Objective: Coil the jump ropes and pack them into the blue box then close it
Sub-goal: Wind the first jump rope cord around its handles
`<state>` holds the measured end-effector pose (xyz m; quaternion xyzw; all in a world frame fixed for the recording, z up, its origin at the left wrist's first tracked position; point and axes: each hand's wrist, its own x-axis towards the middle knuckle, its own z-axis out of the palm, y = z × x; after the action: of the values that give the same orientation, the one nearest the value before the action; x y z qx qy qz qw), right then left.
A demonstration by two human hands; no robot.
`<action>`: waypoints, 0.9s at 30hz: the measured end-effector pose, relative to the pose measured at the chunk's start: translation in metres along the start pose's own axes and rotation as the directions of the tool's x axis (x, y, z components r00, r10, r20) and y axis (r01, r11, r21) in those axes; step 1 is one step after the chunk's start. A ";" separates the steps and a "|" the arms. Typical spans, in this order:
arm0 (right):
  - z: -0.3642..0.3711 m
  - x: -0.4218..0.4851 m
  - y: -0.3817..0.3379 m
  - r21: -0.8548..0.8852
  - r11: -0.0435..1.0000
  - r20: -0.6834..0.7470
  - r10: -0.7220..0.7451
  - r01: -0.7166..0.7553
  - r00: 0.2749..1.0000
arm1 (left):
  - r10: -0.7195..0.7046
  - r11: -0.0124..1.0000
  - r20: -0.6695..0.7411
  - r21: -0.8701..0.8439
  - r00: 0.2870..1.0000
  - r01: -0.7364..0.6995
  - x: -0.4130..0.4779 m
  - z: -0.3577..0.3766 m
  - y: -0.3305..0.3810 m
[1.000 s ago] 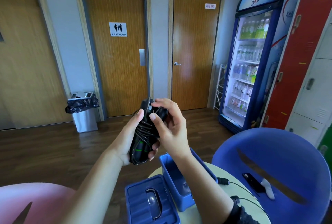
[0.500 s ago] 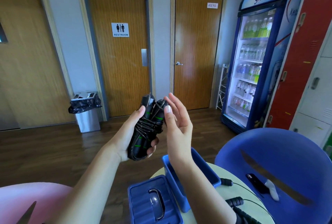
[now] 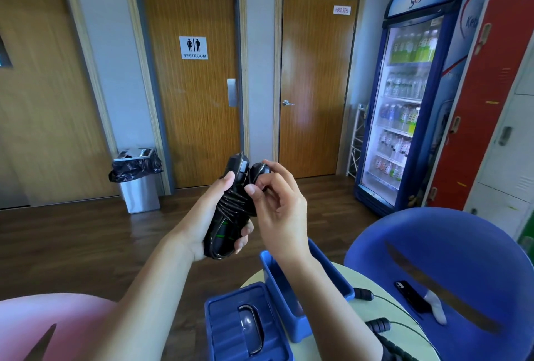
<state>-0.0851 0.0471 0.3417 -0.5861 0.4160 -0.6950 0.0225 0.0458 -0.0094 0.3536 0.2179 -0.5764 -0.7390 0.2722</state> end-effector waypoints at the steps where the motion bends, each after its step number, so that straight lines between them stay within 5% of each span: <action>1: -0.001 0.000 0.002 -0.020 1.000 0.038 -0.008 0.009 0.999 | 0.009 1.000 0.003 -0.004 1.000 -0.009 0.000 0.001 0.000; 6: -0.011 0.000 0.009 -0.056 0.997 0.165 -0.037 0.047 0.986 | -0.018 1.000 -0.002 -0.023 1.000 0.018 -0.003 0.002 -0.002; 16: -0.033 0.004 0.010 0.170 0.985 0.348 -0.041 -0.021 0.937 | -0.056 0.998 0.085 -0.021 0.995 0.058 -0.003 0.007 -0.001; 22: -0.033 0.009 0.005 0.499 0.784 0.314 0.232 -0.368 0.921 | -0.100 0.987 -0.009 0.129 0.995 0.100 0.003 0.005 0.007; 25: -0.027 0.022 0.000 0.287 0.779 0.334 0.464 -0.557 0.821 | -0.115 0.969 -0.072 0.210 0.991 0.128 0.001 0.009 0.009; 27: -0.024 0.040 -0.004 0.074 0.699 0.371 0.643 -0.711 0.670 | -0.059 0.933 -0.148 0.343 0.987 0.107 0.000 0.015 0.011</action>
<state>-0.1153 0.0424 0.3767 -0.4858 0.5183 -0.5728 0.4089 0.0381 -0.0005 0.3682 0.3366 -0.6690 -0.6192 0.2361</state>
